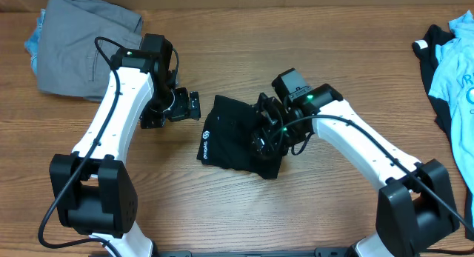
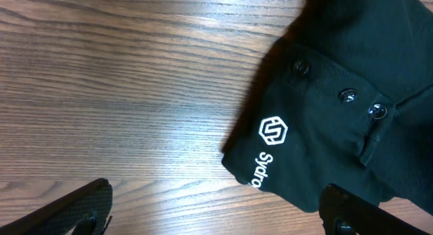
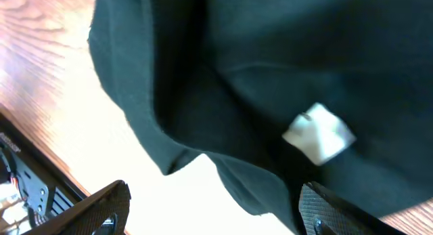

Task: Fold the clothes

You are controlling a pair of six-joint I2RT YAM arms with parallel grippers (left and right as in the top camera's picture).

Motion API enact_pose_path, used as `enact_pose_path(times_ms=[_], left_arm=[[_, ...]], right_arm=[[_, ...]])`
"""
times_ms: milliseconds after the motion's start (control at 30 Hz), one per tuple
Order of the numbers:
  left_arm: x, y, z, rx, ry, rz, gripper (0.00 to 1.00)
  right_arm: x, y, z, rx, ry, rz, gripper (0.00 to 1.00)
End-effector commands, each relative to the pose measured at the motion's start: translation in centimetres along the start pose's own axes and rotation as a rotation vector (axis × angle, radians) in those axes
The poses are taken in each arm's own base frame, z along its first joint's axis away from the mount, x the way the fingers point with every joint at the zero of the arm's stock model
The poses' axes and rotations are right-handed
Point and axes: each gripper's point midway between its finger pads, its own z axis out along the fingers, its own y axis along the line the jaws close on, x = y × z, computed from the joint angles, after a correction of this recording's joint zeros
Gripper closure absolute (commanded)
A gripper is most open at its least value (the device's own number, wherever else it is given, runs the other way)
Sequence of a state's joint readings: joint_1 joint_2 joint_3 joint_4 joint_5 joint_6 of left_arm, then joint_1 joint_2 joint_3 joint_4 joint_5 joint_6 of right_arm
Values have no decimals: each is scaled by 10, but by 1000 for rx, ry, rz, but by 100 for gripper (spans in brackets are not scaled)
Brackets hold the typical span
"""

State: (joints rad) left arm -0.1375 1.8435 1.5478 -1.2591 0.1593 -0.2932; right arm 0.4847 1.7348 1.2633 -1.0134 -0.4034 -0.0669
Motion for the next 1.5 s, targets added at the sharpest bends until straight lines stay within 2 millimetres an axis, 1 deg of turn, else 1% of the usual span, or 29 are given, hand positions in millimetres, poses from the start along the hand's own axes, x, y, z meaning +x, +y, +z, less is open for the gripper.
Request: enact_pose_path(times_ms=[0,67,167,200,267,367,400,500,600,633,700,767,867,900,933,967,1000,1033,1133,1233,1300,1367,1400,1467], left_arm=[[2,-1,-3,-6,-13,10,0],[2,-1,-3,-7,-13,10,0],[1,0,-3,-8,-13,11,0],[1,0,-3,-9,-13,11,0],[1,0,-3,-9,-14,10,0],[1,0,-3,-9,-14,11,0],[1,0,-3,-9,-14,11,0],[1,0,-3,-10,-14,17,0],[2,0,-3,-10,-13,18,0],[2,0,-3,-10,-13,18,0],[1,0,-3,-9,-14,18,0],[1,0,-3,-10,-14,18,0],[1,0,-3,-9,-13,18,0],[2,0,-3,-9,-13,18,0],[2,0,-3,-9,-13,18,0],[2,0,-3,-9,-13,18,0],[1,0,-3,-9,-13,18,0],[1,0,-3,-9,-14,18,0],[1,0,-3,-9,-13,18,0],[1,0,-3,-9,-14,18,0],[1,0,-3,-9,-15,18,0],[1,0,-3,-9,-15,18,0],[1,0,-3,-10,-14,18,0],[1,0,-3,-10,-14,18,0]], right_arm=[[8,10,10,-21,20,-41,16],[10,9,13,-22,23,-36,17],[13,8,16,-22,30,-8,32],[14,8,16,-23,32,-1,39],[16,8,16,-24,38,26,60],[20,7,16,-17,54,81,87],[22,5,16,-4,65,127,96],[35,-1,15,39,111,222,96],[47,-1,13,45,160,244,96],[52,-4,12,63,177,258,96],[60,-15,10,140,196,315,96],[66,-25,7,208,210,366,93],[69,-28,6,231,216,389,92],[69,-28,6,234,216,399,80],[69,-28,6,238,214,406,59],[69,-28,6,237,214,406,30],[69,-29,6,242,213,406,11],[69,-32,5,258,209,415,0],[72,-45,0,357,189,527,0],[72,-52,-9,404,172,608,0],[64,-54,-19,399,142,653,0],[52,-54,-33,383,94,666,2],[45,-52,-39,375,68,664,4],[31,-43,-52,337,17,614,8]])
